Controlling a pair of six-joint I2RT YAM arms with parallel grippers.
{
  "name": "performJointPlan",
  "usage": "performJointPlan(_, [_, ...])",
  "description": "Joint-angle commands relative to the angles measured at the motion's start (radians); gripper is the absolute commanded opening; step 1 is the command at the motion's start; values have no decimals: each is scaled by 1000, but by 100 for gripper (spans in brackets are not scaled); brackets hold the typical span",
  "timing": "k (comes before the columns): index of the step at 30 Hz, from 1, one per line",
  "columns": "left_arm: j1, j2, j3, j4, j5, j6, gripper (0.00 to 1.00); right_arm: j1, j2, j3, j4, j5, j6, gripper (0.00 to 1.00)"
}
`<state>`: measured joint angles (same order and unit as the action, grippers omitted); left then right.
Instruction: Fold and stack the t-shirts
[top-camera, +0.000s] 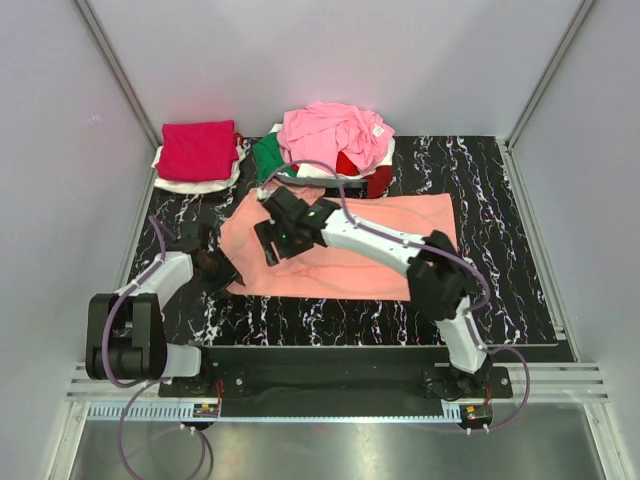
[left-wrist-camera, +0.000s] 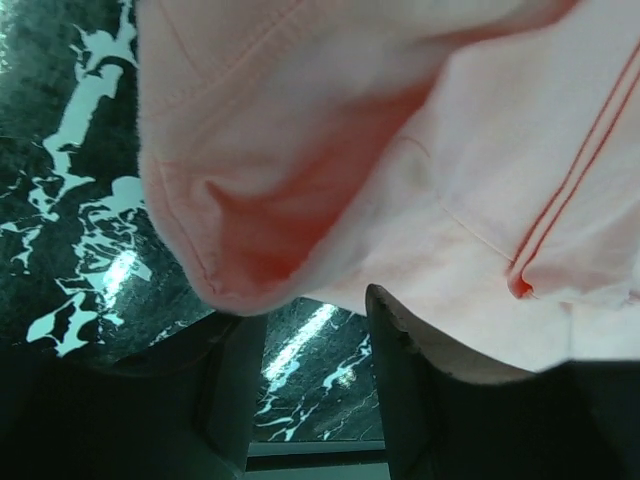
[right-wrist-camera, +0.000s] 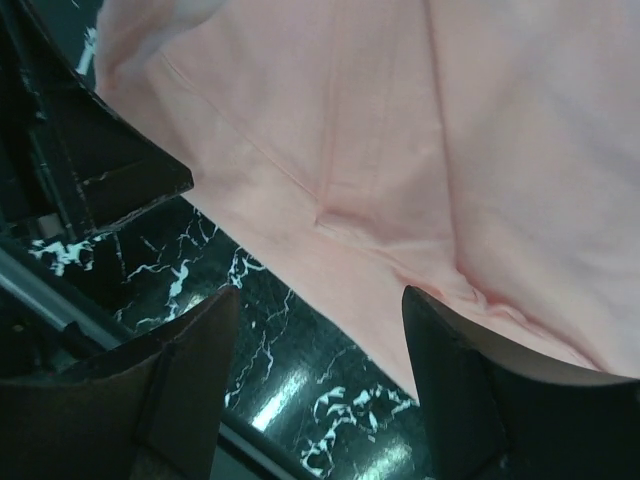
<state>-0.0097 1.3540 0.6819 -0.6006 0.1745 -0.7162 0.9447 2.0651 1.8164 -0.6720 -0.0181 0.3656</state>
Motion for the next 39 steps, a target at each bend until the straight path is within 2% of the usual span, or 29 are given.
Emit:
performJointPlan(1, [39,-56,-50,93,33,-26,52,35,101,119,-77,23,-105,73])
performJointPlan(4, [57,-85,-71,94,31,-6,53,58,211,202,-119,44,-125,73])
performJointPlan(10, [89,-102,-84,84,29,29,54,58,296,271,-146,73,-139,70])
performJointPlan(13, [102,-102,-94,88,33,37,54,58,325,305,-166,84,-145,66])
performJointPlan(16, [109,-99,-93,91,34,37,54,57,343,313,-167,93,-149,58])
performJointPlan(17, [112,-98,-93,93,33,38,54,57,345,316,-169,99,-154,54])
performJointPlan(20, [117,-89,-96,96,36,40,54,58,352,323,-175,113,-162,30])
performJointPlan(21, [119,-87,-94,96,37,40,54,57,354,327,-178,136,-163,18])
performJointPlan(25, [120,-88,-94,93,34,41,52,55,351,353,-198,191,-183,1])
performJointPlan(30, [122,-102,-96,87,36,38,49,42,302,356,-173,260,-244,0])
performJointPlan(35, [123,-116,-93,73,31,29,49,-44,289,366,-135,222,-271,0])
performJointPlan(39, [128,-112,-87,62,37,26,49,-130,325,399,-132,169,-255,8])
